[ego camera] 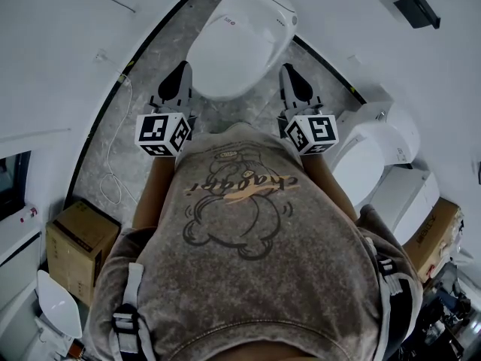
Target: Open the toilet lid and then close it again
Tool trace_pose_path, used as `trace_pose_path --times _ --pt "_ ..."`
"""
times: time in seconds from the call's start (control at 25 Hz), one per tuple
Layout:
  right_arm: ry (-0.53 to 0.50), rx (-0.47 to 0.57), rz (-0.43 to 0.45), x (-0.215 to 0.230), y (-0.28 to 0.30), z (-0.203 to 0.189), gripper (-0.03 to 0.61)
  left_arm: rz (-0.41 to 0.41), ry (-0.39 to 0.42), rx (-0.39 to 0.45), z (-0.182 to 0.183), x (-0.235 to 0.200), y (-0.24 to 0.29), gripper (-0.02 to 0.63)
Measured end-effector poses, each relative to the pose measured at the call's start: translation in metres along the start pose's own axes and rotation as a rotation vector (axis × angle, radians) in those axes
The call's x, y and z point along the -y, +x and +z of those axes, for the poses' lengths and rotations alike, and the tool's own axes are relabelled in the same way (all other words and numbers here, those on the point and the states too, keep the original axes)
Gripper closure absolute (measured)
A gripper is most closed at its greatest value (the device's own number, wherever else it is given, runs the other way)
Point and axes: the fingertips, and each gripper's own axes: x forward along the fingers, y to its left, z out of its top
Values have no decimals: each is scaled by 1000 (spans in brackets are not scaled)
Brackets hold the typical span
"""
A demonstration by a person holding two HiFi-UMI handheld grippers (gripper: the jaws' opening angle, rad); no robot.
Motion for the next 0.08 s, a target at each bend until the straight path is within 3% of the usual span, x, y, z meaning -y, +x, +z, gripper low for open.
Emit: trace_pose_path --times 0.08 --pt "0 1 2 0 1 -1 552 1 3 -1 0 -1 1 605"
